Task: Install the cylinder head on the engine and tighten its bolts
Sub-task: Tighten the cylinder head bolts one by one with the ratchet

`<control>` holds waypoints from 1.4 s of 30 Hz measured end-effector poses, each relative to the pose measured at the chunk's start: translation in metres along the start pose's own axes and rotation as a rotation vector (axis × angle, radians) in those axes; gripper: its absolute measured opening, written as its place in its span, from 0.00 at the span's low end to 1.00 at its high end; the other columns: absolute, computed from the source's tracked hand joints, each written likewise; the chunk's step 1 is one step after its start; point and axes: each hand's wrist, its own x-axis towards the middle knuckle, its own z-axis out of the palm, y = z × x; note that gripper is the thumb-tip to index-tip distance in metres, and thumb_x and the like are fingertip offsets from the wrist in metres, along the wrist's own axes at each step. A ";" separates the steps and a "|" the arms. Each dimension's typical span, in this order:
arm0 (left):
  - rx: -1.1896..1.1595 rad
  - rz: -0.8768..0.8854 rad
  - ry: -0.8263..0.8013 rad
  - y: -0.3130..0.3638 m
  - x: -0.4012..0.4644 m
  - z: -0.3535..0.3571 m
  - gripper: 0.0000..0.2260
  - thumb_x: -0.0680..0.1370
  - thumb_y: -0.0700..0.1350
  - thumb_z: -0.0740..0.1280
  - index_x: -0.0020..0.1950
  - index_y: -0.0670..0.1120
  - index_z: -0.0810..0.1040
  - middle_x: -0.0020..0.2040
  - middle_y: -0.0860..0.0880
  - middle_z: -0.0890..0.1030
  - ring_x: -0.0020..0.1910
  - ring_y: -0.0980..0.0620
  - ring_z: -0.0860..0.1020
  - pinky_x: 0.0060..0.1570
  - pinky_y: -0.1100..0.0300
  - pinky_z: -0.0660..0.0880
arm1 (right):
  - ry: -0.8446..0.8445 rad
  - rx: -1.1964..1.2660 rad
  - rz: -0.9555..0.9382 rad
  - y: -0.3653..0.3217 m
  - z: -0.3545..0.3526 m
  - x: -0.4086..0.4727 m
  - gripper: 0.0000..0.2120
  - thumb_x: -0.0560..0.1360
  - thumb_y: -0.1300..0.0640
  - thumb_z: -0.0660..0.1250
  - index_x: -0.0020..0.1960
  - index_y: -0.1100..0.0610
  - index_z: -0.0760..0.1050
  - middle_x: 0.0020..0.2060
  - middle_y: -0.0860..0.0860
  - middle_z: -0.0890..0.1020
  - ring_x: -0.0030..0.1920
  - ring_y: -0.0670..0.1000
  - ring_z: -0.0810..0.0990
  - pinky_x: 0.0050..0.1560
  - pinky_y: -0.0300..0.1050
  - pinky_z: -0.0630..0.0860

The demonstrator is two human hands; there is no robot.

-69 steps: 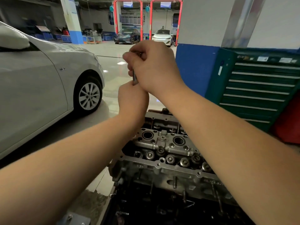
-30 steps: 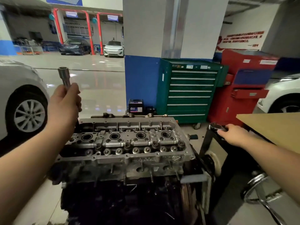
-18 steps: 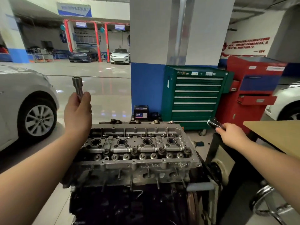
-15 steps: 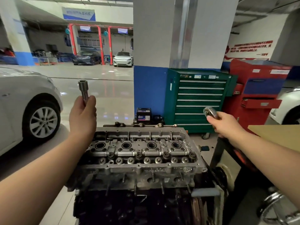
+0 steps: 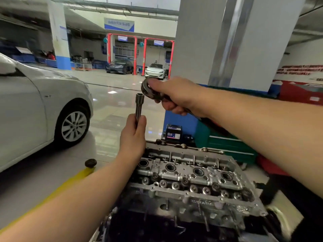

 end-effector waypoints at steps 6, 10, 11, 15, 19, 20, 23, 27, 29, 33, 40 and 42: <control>-0.127 -0.030 -0.004 0.002 -0.001 -0.003 0.14 0.84 0.60 0.57 0.48 0.53 0.74 0.35 0.53 0.73 0.35 0.53 0.71 0.38 0.51 0.69 | -0.113 -0.090 0.055 -0.031 0.008 0.034 0.26 0.75 0.29 0.63 0.36 0.52 0.76 0.25 0.48 0.69 0.22 0.49 0.61 0.23 0.37 0.60; -0.169 -0.026 -0.012 0.002 -0.001 -0.003 0.15 0.85 0.59 0.56 0.47 0.52 0.74 0.34 0.54 0.71 0.33 0.54 0.68 0.36 0.54 0.67 | -0.190 -0.096 0.162 -0.030 -0.002 0.050 0.27 0.79 0.31 0.60 0.40 0.54 0.75 0.26 0.47 0.68 0.21 0.48 0.59 0.23 0.36 0.60; -0.178 -0.026 -0.014 0.001 0.000 -0.003 0.15 0.85 0.59 0.56 0.47 0.52 0.74 0.34 0.54 0.70 0.33 0.54 0.68 0.36 0.54 0.67 | -0.222 -0.097 0.187 -0.029 -0.006 0.052 0.27 0.79 0.31 0.59 0.40 0.54 0.75 0.26 0.47 0.68 0.22 0.48 0.59 0.23 0.36 0.60; -0.210 -0.042 -0.026 0.001 0.000 -0.004 0.18 0.84 0.62 0.56 0.45 0.51 0.72 0.35 0.52 0.69 0.34 0.52 0.66 0.37 0.51 0.66 | -0.307 -0.122 0.220 -0.027 -0.014 0.061 0.27 0.78 0.31 0.59 0.40 0.55 0.74 0.26 0.47 0.66 0.21 0.47 0.58 0.23 0.35 0.60; -0.243 -0.047 -0.038 0.000 0.002 -0.003 0.18 0.84 0.61 0.56 0.43 0.50 0.71 0.36 0.51 0.68 0.35 0.52 0.64 0.38 0.50 0.63 | -0.376 -0.257 0.244 -0.040 -0.022 0.069 0.29 0.78 0.30 0.60 0.36 0.54 0.78 0.26 0.48 0.65 0.21 0.48 0.57 0.23 0.35 0.60; -0.252 -0.046 -0.043 -0.001 0.002 -0.003 0.17 0.84 0.60 0.56 0.43 0.50 0.71 0.36 0.51 0.67 0.35 0.51 0.64 0.38 0.51 0.63 | -0.399 -0.301 0.248 -0.045 -0.025 0.071 0.29 0.78 0.30 0.61 0.35 0.54 0.79 0.27 0.48 0.65 0.21 0.48 0.57 0.23 0.35 0.60; -0.269 -0.046 -0.058 0.000 0.001 -0.003 0.16 0.84 0.59 0.57 0.42 0.52 0.70 0.37 0.50 0.66 0.35 0.51 0.63 0.38 0.51 0.62 | -0.480 -0.400 0.279 -0.059 -0.031 0.078 0.28 0.77 0.32 0.63 0.37 0.55 0.79 0.27 0.49 0.65 0.22 0.49 0.57 0.24 0.35 0.61; -0.266 -0.044 -0.062 0.001 0.000 -0.004 0.15 0.85 0.56 0.57 0.42 0.51 0.70 0.36 0.49 0.66 0.36 0.50 0.63 0.39 0.51 0.62 | -0.568 -0.467 0.291 -0.068 -0.033 0.086 0.27 0.77 0.33 0.64 0.40 0.57 0.80 0.28 0.50 0.65 0.22 0.49 0.57 0.24 0.35 0.62; -0.260 -0.044 -0.060 0.001 0.000 -0.004 0.15 0.86 0.55 0.57 0.43 0.48 0.69 0.36 0.49 0.67 0.36 0.50 0.63 0.39 0.51 0.62 | -0.588 -0.422 0.279 -0.063 -0.032 0.089 0.28 0.78 0.32 0.63 0.39 0.57 0.79 0.27 0.50 0.64 0.21 0.49 0.57 0.23 0.35 0.61; -0.231 -0.030 -0.051 0.001 0.000 -0.004 0.16 0.85 0.56 0.57 0.43 0.47 0.69 0.36 0.49 0.67 0.35 0.51 0.63 0.36 0.53 0.63 | -0.583 -0.251 0.281 -0.042 -0.029 0.090 0.30 0.79 0.29 0.59 0.37 0.55 0.77 0.26 0.49 0.64 0.20 0.47 0.57 0.21 0.34 0.60; -0.190 0.033 -0.035 0.001 -0.001 -0.003 0.19 0.81 0.63 0.56 0.44 0.47 0.68 0.34 0.49 0.66 0.33 0.52 0.63 0.31 0.60 0.63 | -0.465 -0.284 0.273 -0.042 -0.028 0.075 0.30 0.77 0.28 0.59 0.32 0.52 0.77 0.28 0.49 0.68 0.22 0.49 0.58 0.24 0.36 0.62; -0.156 0.043 -0.022 -0.001 0.000 -0.002 0.21 0.81 0.64 0.55 0.45 0.47 0.68 0.33 0.51 0.67 0.32 0.52 0.64 0.31 0.61 0.64 | -0.389 -0.287 0.268 -0.042 -0.023 0.071 0.30 0.80 0.30 0.57 0.37 0.54 0.76 0.27 0.50 0.70 0.21 0.49 0.60 0.24 0.36 0.63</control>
